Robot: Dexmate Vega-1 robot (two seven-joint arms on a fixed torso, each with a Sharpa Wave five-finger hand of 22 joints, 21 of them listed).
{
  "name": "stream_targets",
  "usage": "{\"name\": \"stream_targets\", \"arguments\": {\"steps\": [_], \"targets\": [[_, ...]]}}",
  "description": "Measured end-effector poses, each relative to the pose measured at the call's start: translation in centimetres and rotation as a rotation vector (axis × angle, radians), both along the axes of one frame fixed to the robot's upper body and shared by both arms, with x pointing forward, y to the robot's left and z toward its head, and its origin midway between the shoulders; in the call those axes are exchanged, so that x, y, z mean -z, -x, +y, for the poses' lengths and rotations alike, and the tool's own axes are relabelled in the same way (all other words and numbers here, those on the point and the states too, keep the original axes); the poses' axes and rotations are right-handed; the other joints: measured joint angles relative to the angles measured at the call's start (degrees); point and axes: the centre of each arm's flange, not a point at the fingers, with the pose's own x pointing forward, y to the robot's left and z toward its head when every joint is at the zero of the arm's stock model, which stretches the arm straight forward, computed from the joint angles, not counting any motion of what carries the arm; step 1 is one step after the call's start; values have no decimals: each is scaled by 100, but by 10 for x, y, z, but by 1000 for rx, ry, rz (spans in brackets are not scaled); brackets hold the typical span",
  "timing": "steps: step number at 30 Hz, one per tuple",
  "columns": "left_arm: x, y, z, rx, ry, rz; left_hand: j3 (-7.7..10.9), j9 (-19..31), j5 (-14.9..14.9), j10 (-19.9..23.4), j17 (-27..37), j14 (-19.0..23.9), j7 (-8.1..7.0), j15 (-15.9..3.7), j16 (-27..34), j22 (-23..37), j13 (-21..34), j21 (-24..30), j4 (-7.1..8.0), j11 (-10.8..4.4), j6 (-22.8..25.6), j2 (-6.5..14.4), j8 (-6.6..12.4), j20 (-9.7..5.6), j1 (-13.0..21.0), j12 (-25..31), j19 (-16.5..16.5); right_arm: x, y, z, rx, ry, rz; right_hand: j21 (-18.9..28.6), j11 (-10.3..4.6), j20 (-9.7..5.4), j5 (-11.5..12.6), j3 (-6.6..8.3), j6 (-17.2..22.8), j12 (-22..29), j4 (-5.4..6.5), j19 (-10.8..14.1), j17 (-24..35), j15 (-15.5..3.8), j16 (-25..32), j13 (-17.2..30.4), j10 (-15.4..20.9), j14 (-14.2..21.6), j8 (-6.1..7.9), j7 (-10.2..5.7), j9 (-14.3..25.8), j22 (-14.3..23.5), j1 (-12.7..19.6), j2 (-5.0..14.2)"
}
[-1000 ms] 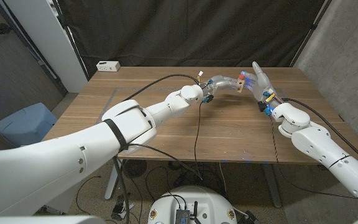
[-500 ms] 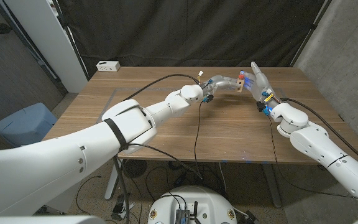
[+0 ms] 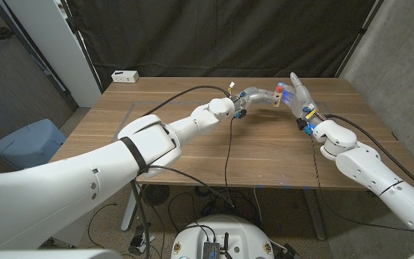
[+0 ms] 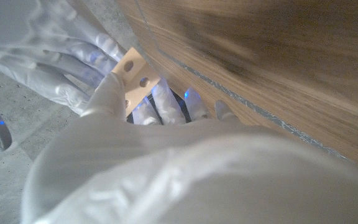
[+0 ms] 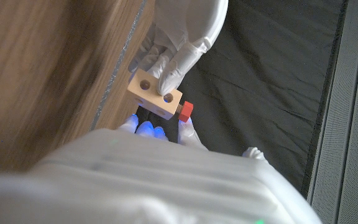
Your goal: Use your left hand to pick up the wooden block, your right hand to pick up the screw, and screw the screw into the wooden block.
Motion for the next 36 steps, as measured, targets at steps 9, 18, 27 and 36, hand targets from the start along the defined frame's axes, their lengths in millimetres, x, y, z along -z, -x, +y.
{"name": "stream_targets", "arguments": {"steps": [9, 18, 27, 36], "targets": [[0, -1, -1, -5, 0, 7, 3, 1, 0, 0, 0, 0, -1, 0, 0, 0, 0, 0, 2, 0, 1, -21, 0, 0, 21, 0, 0, 2, 3, -1, 4, -1, 5, 0, 0, 0, 0, 0, 0, 0, 0, 0, 0, 0, 0, 0, 0, 0, -2, 0, -1, 0, 0, 0], [1, -1, -1, -11, 1, 14, 4, 1, -6, 0, 0, 4, -1, 4, 0, 0, 0, 0, 2, 0, 1, -20, 0, 0, 20, 0, 0, 3, 5, -2, 8, -2, 11, 0, -15, 0, 0, 0, 0, 0, 0, 0, 0, 0, 0, 0, -7, 0, 12, 0, -1, 0, 0, 0], [1, -2, -1, -20, 1, 21, 4, -1, -12, 0, 0, 11, -1, 11, 0, 0, 0, 0, 2, 0, 1, -19, 0, 0, 19, 0, 0, 5, 6, -3, 11, -5, 16, 0, -42, 0, 0, 21, 0, 7, 20, 0, 1, 0, 0, 0, 21, 0, 12, 0, -3, 0, 0, 0], [1, -2, -2, -25, 2, 26, 4, -4, 6, 0, 0, 11, -1, 11, 0, 0, 0, 0, 2, 0, 1, -12, 0, 0, 11, 0, 0, 7, 7, -3, 14, -6, 21, 0, -42, 0, 0, 21, 7, 22, 20, 0, 0, 0, 0, 0, 21, 0, 12, -7, 1, 0, 0, 0]]}}
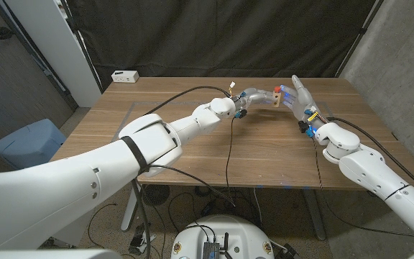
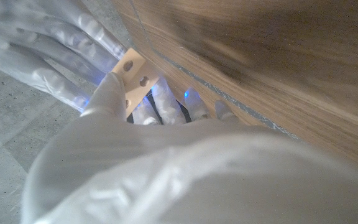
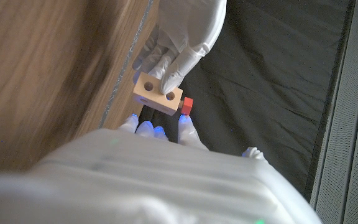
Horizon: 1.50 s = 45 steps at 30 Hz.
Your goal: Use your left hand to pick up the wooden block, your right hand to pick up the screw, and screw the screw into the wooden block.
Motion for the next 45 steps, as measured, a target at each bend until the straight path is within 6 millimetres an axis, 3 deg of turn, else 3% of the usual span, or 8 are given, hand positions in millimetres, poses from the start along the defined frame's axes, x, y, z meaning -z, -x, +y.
{"name": "stream_targets", "arguments": {"steps": [28, 45], "targets": [[-1, -4, 1, -39, -7, 23, 0, 4, -7, 31, 0, 0, 0, 0, 0, 0, 0, 0, 0, 31, 0, -6, 0, 0, -32, 0, 0, 0, 15, 5, -11, 33, -2, 0, 1, -21, 22, 0, 16, 0, 0, 21, 0, 0, 0, 0, 0, 0, 1, -14, 10, 0, 0, 0], [-5, 0, 0, -12, -9, -14, 0, 0, -18, 31, 0, 0, 0, 0, 0, 0, 0, 0, 0, 31, 0, 0, 0, 0, -24, 0, 0, 1, 23, -14, 39, 28, -7, 0, -20, -21, 22, 20, 16, 0, 20, 21, 0, 0, 0, 0, -22, 0, 0, -14, 10, 0, 0, 0]]}}
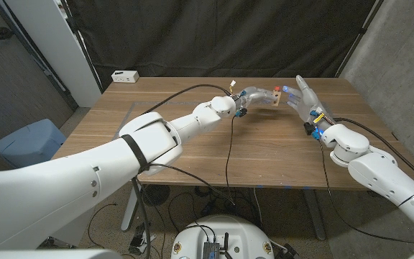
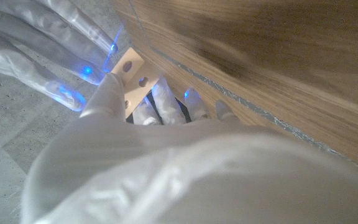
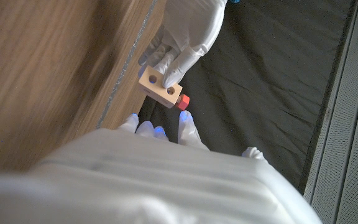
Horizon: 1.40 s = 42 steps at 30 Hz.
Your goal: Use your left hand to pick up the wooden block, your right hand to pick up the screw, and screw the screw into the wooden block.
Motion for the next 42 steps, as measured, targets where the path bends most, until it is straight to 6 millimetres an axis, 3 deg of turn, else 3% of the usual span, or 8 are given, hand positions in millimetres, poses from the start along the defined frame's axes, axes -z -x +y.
{"name": "stream_targets", "arguments": {"steps": [21, 42], "targets": [[0, 3, -1, 30, -15, -29, 0, 4, 18, 0, 0, 0, 0, 0, 0, 0, 0, 0, 0, 0, 0, -2, 0, 0, -1, 0, 0, 3, -4, -17, 32, -11, 9, 0, 0, 0, 0, 0, -136, 0, 0, 0, -13, 0, 0, 0, 0, 0, -1, -31, 0, 0, 0, 0], [-1, 7, -3, 55, -21, -46, 0, 1, 7, 0, 0, 0, 0, 0, 0, 0, 0, 0, 0, 0, 0, -16, 0, 0, 12, 0, 0, -1, -17, -7, -5, -1, 5, 0, -11, 21, 0, -41, -351, -22, 41, -21, -14, 0, 0, 0, -11, 0, -29, -144, 0, 0, -17, -17]]}}
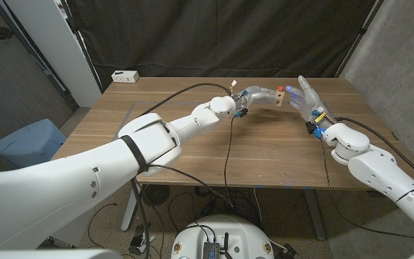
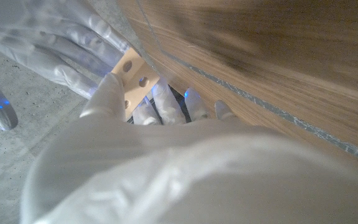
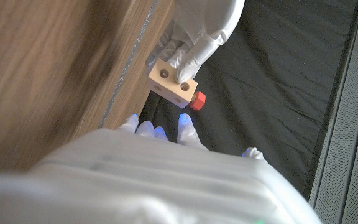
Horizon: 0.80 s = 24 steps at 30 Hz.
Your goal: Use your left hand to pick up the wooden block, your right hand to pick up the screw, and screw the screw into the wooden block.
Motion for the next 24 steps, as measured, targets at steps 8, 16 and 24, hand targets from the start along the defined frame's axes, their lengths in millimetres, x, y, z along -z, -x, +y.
{"name": "stream_targets", "arguments": {"steps": [8, 16, 24], "targets": [[1, 0, 0, 2, -1, 1, 0, 0, -1, 0, 0, 0, 0, 0, 0, 0, 0, 0, 0, 0, 0, 9, 0, 0, -9, 0, 0, -2, -4, 5, -15, 5, -3, 0, 0, 0, 0, -23, 0, 0, 23, 0, 0, 0, 0, 0, 0, 0, 0, 0, 0, 0, -6, -6], [2, -1, 1, -4, -2, 8, 0, 3, -10, 0, 0, 0, 0, 0, 0, 0, 0, 0, 0, 0, 0, 15, 0, 0, -16, 0, 0, -4, -6, 10, -25, 9, -6, 0, 1, 0, 21, -23, 1, 0, 23, 0, -1, 0, 0, 0, 1, 0, 0, 0, 0, 0, -6, -6], [2, -2, 2, -7, -1, 12, 0, 4, 11, 0, 0, 0, 0, 0, 0, 0, 0, 0, 0, 0, 0, 15, 0, 0, -16, 0, 0, -4, -6, 13, -30, 13, -8, 0, 1, 0, 21, 1, 1, 0, 47, 1, -1, 0, 0, 0, 1, 0, 0, 1, 0, 0, -6, -6]]}}
